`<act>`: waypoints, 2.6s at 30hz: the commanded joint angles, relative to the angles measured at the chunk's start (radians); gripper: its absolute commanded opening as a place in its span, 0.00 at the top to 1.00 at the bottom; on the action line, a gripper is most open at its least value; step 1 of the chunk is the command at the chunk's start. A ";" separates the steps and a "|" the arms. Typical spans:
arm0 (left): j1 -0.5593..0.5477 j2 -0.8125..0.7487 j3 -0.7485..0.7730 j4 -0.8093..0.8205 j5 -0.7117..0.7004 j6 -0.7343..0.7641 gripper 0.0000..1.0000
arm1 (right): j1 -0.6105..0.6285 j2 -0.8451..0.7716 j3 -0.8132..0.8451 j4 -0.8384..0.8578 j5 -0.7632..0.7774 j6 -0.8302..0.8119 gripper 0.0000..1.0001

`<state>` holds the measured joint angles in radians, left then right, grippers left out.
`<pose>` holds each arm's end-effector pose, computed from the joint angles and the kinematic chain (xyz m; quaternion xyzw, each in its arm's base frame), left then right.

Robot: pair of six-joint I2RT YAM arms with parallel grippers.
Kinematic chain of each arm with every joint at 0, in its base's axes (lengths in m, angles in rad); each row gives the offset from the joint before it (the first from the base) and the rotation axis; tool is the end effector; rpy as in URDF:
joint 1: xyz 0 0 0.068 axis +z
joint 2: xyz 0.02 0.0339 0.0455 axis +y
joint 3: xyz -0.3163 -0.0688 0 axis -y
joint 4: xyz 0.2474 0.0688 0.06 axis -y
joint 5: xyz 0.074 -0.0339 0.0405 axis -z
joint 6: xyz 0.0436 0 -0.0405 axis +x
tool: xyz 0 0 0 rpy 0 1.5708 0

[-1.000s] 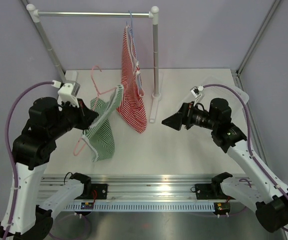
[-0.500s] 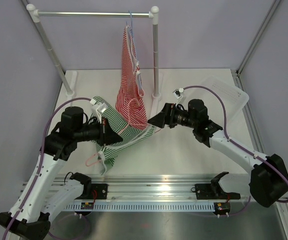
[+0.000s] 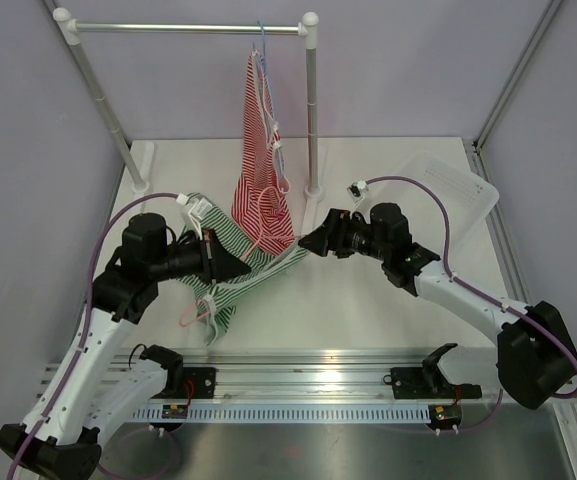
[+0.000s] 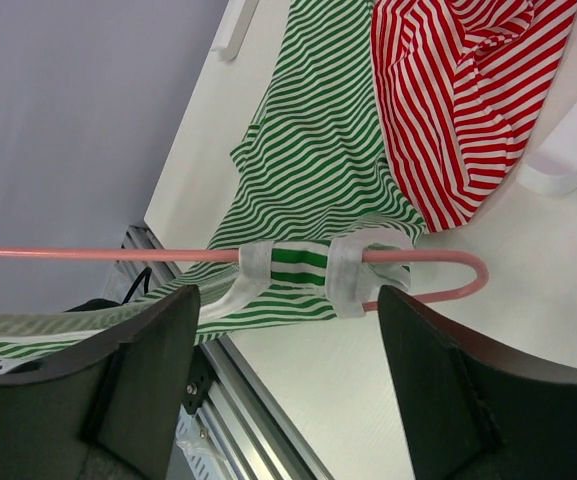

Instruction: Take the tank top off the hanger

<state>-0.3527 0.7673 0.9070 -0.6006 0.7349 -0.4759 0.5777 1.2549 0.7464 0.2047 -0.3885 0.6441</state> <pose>0.1065 -0.0703 0.3796 0.1401 0.8033 -0.4774 0.3272 0.2223 0.1646 0.3119 -0.0880 0.7942 0.4606 0.3865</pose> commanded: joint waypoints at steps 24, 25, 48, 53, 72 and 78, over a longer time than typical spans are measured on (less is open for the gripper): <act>-0.003 -0.003 0.039 0.058 0.031 -0.012 1.00 | 0.010 0.038 0.033 0.041 0.017 -0.057 1.00; -0.003 -0.003 0.049 0.039 0.008 0.011 1.00 | 0.010 0.032 0.031 0.030 0.054 -0.058 1.00; -0.003 -0.111 0.154 0.014 0.110 0.063 1.00 | -0.081 0.032 0.173 -0.263 0.223 -0.044 1.00; -0.003 -0.076 0.171 0.219 0.139 -0.032 1.00 | -0.079 -0.054 0.191 -0.255 0.135 -0.067 1.00; -0.084 0.202 0.112 1.498 0.024 -0.299 1.00 | -0.072 -0.374 0.295 -0.203 -0.558 -0.147 1.00; -0.085 0.237 0.076 1.654 -0.184 -0.236 1.00 | -0.068 -0.364 0.331 -0.632 -0.255 -0.337 1.00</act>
<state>-0.4347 1.0317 0.9661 0.7849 0.6708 -0.7547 0.5056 0.8574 1.0561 -0.2100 -0.7750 0.4011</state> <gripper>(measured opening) 0.025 0.019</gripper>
